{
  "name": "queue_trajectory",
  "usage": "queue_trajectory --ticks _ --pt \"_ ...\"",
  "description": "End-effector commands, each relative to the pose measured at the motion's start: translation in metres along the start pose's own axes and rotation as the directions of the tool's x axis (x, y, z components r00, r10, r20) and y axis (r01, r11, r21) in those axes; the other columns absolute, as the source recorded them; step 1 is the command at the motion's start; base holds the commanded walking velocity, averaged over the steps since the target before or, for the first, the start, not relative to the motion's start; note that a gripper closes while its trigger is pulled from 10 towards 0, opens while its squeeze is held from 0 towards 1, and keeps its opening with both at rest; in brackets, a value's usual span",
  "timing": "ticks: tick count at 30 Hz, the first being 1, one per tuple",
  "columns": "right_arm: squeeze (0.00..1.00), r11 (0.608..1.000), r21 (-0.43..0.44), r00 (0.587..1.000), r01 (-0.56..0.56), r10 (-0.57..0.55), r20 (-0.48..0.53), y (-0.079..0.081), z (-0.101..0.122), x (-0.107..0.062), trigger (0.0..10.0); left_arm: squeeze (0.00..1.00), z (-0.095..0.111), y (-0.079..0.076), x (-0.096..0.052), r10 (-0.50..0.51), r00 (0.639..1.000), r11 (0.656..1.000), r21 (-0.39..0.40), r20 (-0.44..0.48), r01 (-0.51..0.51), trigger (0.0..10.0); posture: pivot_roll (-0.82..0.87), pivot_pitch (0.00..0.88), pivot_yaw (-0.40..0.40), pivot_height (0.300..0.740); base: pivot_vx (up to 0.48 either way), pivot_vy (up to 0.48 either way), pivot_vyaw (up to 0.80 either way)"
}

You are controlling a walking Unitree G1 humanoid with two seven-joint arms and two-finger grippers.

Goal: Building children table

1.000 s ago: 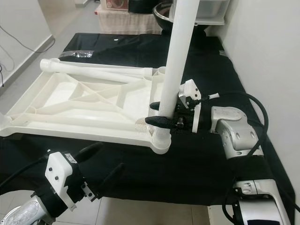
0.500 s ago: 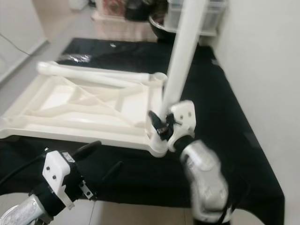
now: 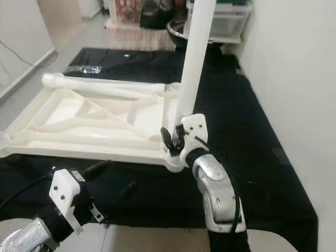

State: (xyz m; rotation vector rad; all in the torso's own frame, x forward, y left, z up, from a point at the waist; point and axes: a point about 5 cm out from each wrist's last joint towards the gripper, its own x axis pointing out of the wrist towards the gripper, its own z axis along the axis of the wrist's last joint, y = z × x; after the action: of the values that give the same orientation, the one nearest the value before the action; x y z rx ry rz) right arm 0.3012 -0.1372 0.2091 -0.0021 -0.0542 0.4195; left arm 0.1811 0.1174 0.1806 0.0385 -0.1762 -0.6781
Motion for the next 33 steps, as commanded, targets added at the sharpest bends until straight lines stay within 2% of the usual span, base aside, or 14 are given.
queue_trajectory --ticks 1,2,3,4,5,6,7,12,15,17,21,22,23,33 --pt "1.00 0.977 0.034 0.976 -0.209 0.206 0.075 0.010 0.012 0.001 10.0 0.00 -0.003 -0.001 0.000 -0.006 1.000 1.000 -0.011 -0.018 0.005 10.0 0.09 0.148 -0.031 0.740 0.000 0.000 0.00" --pt "1.00 0.949 0.000 0.945 -0.314 0.313 0.092 0.013 0.017 -0.002 10.0 0.00 -0.003 -0.002 0.000 -0.008 1.000 1.000 -0.013 -0.018 0.008 10.0 0.09 0.148 -0.031 0.740 0.000 0.000 0.00" --pt "1.00 0.949 0.000 0.945 -0.314 0.313 0.092 0.013 0.017 -0.002 10.0 0.00 -0.003 -0.002 0.000 -0.008 1.000 1.000 -0.013 -0.018 0.008 10.0 0.09 0.148 -0.031 0.740 0.000 0.000 0.00" --pt "0.91 0.912 -0.024 0.908 -0.410 0.411 0.086 0.015 0.018 -0.004 10.0 0.00 -0.003 -0.002 0.001 -0.011 1.000 1.000 -0.014 -0.017 0.010 10.0 0.09 0.148 -0.031 0.740 0.000 0.000 0.00" --pt "0.21 0.874 -0.054 0.871 -0.483 0.486 0.071 0.014 0.020 -0.007 10.0 0.00 -0.003 -0.003 0.001 -0.012 1.000 1.000 -0.016 -0.016 0.012 10.0 0.09 0.147 -0.031 0.740 0.000 0.000 0.00" --pt "0.21 0.852 -0.070 0.850 -0.519 0.523 0.060 0.013 0.020 -0.008 10.0 0.00 -0.003 -0.003 0.002 -0.013 1.000 1.000 -0.017 -0.015 0.013 10.0 0.09 0.148 -0.031 0.740 0.000 0.000 0.00" --pt "0.00 0.824 -0.085 0.825 -0.560 0.564 0.025 0.009 0.018 -0.009 10.0 0.00 -0.003 -0.003 0.002 -0.013 1.000 1.000 -0.016 -0.014 0.013 10.0 0.09 0.148 -0.033 0.740 0.000 0.000 0.00" --pt "0.00 0.730 -0.204 0.757 -0.653 0.619 -0.208 -0.011 0.000 -0.004 10.0 0.00 -0.002 -0.003 0.002 -0.015 1.000 1.000 -0.011 -0.012 0.015 10.0 0.10 0.149 -0.039 0.740 0.000 0.000 0.00" --pt "0.00 0.711 -0.143 0.724 -0.689 0.665 -0.183 -0.015 0.006 0.003 10.0 0.00 -0.001 -0.002 0.001 -0.014 1.000 1.000 -0.010 -0.011 0.014 10.0 0.11 0.148 -0.037 0.740 0.000 0.000 0.00" --pt "0.00 0.647 -0.116 0.657 -0.753 0.736 -0.164 -0.021 0.015 0.006 10.0 0.00 -0.001 -0.001 0.000 -0.014 1.000 1.000 -0.008 -0.014 0.013 10.0 0.12 0.146 -0.039 0.740 0.000 0.000 0.00" --pt "0.00 0.636 -0.107 0.645 -0.764 0.749 -0.151 -0.024 0.018 0.007 10.0 0.00 -0.001 -0.002 0.000 -0.013 1.000 1.000 -0.007 -0.015 0.013 10.0 0.12 0.146 -0.039 0.740 0.000 0.000 0.00" --pt "0.00 0.633 -0.098 0.640 -0.768 0.756 -0.138 -0.028 0.020 0.009 1.6 0.00 -0.001 -0.002 0.000 -0.013 1.000 1.000 -0.007 -0.016 0.013 10.0 0.12 0.146 -0.041 0.740 0.000 0.000 0.00" --pt "0.00 0.615 -0.086 0.621 -0.784 0.773 -0.128 -0.032 0.021 0.009 0.0 0.00 -0.001 -0.002 -0.001 -0.013 1.000 1.000 -0.008 -0.017 0.013 10.0 0.13 0.144 -0.045 0.740 0.000 0.000 0.00" --pt "0.00 0.579 -0.060 0.582 -0.813 0.805 -0.120 -0.040 0.017 0.010 0.0 0.00 -0.001 -0.004 -0.001 -0.014 1.000 1.000 -0.010 -0.020 0.014 10.0 0.13 0.145 -0.048 0.740 0.000 0.000 0.00"
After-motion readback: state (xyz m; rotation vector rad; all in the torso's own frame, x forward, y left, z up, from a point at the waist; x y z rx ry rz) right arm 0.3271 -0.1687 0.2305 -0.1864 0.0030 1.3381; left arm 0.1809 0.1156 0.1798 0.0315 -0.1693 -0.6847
